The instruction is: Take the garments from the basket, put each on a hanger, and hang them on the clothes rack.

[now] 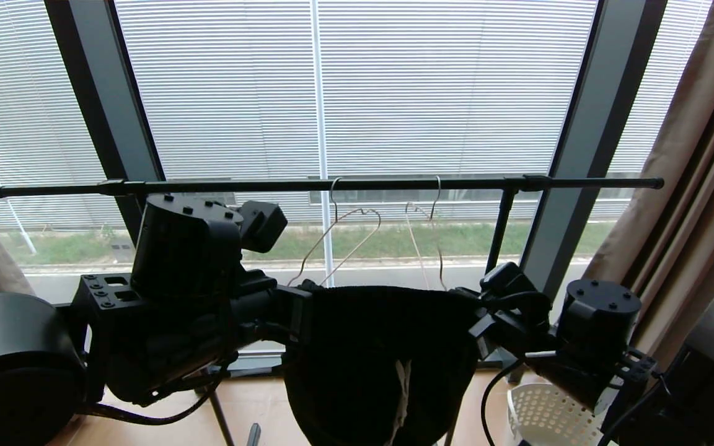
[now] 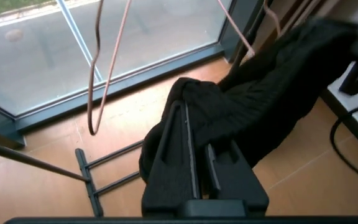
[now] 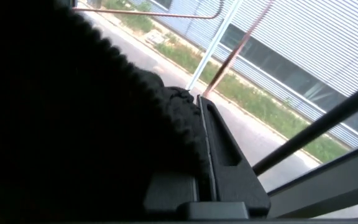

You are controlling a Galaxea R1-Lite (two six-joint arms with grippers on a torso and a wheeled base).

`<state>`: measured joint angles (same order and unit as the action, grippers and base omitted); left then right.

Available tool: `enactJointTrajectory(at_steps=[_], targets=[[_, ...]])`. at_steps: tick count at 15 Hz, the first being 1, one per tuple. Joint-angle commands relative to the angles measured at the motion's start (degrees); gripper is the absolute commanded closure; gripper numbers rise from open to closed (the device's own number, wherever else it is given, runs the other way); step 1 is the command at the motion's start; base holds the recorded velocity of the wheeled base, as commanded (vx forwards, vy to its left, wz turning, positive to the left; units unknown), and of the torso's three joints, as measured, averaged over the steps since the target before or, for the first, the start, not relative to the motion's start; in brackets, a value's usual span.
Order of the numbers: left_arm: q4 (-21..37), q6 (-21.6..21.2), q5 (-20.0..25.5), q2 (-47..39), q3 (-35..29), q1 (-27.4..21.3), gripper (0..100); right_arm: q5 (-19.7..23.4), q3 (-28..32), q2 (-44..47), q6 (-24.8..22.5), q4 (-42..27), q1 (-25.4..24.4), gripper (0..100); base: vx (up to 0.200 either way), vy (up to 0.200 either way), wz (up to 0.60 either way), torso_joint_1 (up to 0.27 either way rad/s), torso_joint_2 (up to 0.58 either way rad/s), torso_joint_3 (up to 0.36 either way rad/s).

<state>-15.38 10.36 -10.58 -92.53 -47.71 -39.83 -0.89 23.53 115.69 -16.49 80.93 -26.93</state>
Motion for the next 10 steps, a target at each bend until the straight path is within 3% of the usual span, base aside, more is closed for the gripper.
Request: enactJointTrajectory(at_steps=[1,7,10], targets=[[-0.08,-0.25,0.03,-1.52,1.75,-0.43,0,-0.08,0.29,-3.54,-0.03,-0.07,2.41,100,0.0,0.0,0.0,0.0,0.0,0.0],[-0.08,-2.28,0.12,-1.43,2.89,-0.08,0,-0.16,1.35,-6.62,-0.21,-0.43,5.4,100,0.0,0.0,0.0,0.0,0.0,0.0],[-0.08,-5.44,6.71,0.59,3.77,-0.16,0,-0.25,0.91,-6.62,-0.29,-0.34,5.4,100,0.0,0.0,0.0,0.0,0.0,0.0]])
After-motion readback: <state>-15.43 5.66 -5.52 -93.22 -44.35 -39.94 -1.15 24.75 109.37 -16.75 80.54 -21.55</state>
